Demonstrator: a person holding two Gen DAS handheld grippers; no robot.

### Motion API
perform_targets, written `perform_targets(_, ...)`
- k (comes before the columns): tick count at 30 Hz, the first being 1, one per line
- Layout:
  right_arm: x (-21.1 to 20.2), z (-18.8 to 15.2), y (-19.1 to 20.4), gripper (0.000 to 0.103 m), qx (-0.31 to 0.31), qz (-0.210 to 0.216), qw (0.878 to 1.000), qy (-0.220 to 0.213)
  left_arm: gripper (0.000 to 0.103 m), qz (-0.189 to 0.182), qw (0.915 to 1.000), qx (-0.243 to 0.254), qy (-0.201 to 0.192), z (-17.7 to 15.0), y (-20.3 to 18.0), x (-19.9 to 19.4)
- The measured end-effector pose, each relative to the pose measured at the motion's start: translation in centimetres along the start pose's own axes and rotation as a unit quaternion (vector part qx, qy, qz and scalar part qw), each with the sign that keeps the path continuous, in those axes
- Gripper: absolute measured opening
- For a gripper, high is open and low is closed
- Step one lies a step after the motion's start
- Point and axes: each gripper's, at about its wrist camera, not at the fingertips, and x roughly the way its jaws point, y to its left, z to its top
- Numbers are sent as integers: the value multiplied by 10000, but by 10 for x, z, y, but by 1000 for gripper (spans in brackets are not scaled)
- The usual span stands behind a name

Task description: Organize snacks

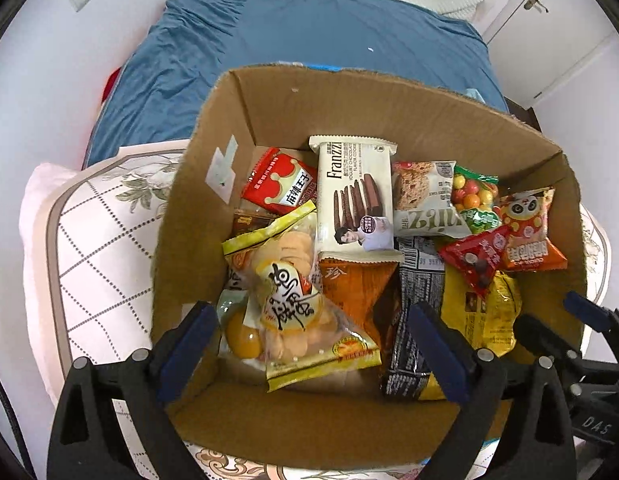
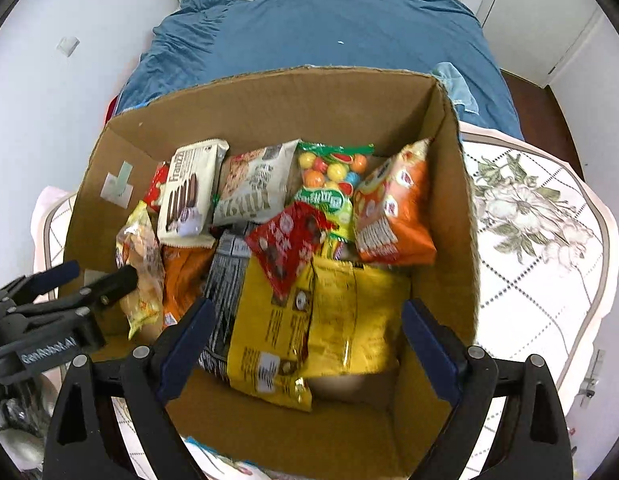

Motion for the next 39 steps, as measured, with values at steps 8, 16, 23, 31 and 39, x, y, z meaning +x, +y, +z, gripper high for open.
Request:
perform_targets(8, -16, -19, -3, 97, 52, -10, 10000, -73, 99, 120, 9994, 109, -313, -15, -1, -29)
perform_targets(16, -49, -43, -3, 97, 78, 37, 9993, -355, 99, 101, 9976, 110, -669, -41, -5, -65)
perform_targets(23, -96, -88, -4, 97, 63, 53, 9957, -921, 99, 98, 9913, 153, -1301, -88, -12, -113)
perform_targets(31, -149, -156, -1, 97, 2, 45, 9874, -1585, 99, 120, 9823, 259, -1852, -154, -25, -161)
perform_targets(39, -205, -215, -3, 97, 2, 132, 9776, -2099, 99, 180, 9740, 256, -2243, -206, -24, -205)
